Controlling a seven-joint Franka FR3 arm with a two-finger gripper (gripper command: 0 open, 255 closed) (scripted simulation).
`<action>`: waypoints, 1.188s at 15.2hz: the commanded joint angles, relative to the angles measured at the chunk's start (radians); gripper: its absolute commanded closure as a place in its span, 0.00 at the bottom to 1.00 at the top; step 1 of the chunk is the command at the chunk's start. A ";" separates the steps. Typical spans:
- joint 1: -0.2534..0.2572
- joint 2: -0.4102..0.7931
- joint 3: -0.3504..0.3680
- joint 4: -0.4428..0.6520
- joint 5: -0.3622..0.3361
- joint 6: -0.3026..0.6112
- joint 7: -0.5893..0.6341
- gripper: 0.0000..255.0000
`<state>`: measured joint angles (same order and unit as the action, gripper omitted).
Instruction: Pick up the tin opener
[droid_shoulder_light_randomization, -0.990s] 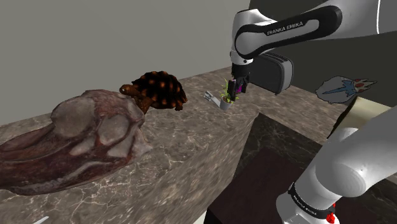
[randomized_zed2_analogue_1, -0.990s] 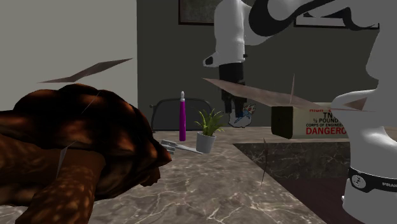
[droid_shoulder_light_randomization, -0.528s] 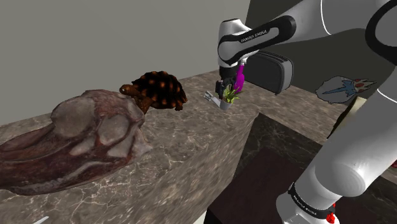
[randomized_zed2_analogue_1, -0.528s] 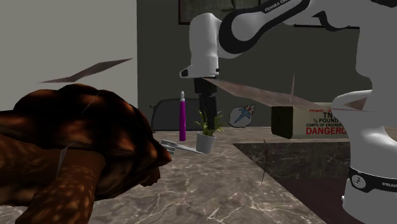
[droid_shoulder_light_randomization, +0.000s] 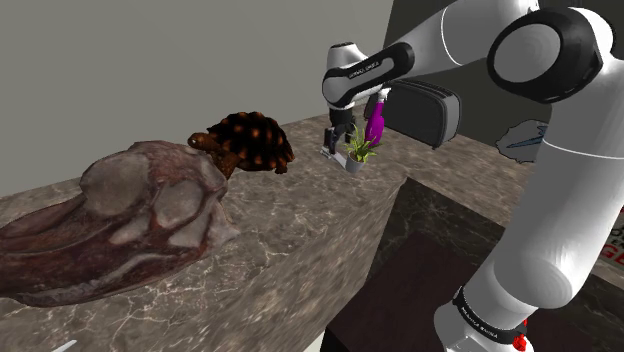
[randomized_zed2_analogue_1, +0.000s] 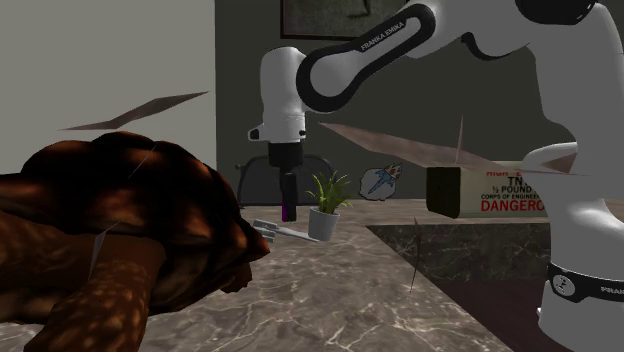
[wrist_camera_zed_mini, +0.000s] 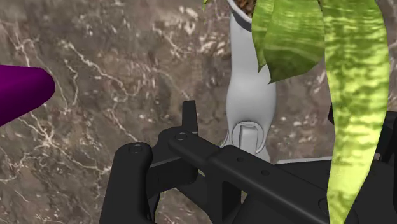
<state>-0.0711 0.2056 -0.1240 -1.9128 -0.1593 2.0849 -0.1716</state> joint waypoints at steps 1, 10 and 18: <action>-0.002 0.019 -0.001 0.001 0.000 0.019 -0.001 0.00; -0.004 0.053 -0.002 -0.031 -0.002 0.085 0.008 1.00; -0.004 0.053 -0.001 -0.030 -0.002 0.085 0.008 1.00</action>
<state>-0.0754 0.2581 -0.1258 -1.9431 -0.1611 2.1697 -0.1637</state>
